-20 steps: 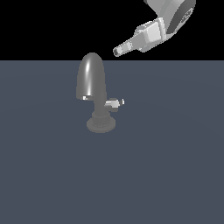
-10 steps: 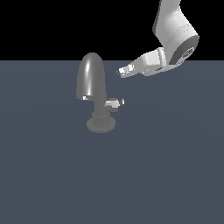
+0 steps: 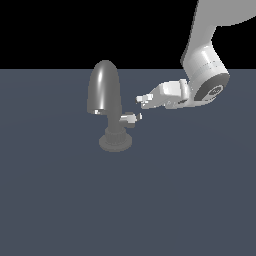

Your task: Turn on the faucet by rotating a designated handle.

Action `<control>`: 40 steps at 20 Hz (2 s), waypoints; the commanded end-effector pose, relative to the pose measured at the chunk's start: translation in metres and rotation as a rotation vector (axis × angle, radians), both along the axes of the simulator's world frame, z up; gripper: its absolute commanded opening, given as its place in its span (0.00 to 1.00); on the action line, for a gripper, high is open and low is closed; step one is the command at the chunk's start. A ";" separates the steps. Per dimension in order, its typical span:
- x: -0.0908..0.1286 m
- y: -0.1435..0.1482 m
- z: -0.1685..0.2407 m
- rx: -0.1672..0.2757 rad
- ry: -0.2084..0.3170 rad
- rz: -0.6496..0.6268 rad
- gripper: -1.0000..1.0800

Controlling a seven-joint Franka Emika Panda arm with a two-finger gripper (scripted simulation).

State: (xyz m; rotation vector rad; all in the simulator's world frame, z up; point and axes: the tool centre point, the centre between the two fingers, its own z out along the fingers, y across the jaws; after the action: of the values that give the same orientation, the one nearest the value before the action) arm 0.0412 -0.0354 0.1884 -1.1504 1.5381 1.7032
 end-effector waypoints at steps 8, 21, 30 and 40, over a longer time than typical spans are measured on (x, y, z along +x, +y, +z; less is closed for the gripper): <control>-0.003 0.001 -0.013 0.022 0.042 -0.041 0.00; -0.035 -0.004 -0.043 0.021 0.041 -0.040 0.00; -0.038 -0.005 -0.060 0.021 0.017 -0.039 0.00; -0.029 -0.004 -0.065 0.032 -0.034 -0.025 0.00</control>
State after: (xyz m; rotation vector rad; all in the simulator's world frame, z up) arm 0.0123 -0.0392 0.1237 -1.1331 1.4924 1.6785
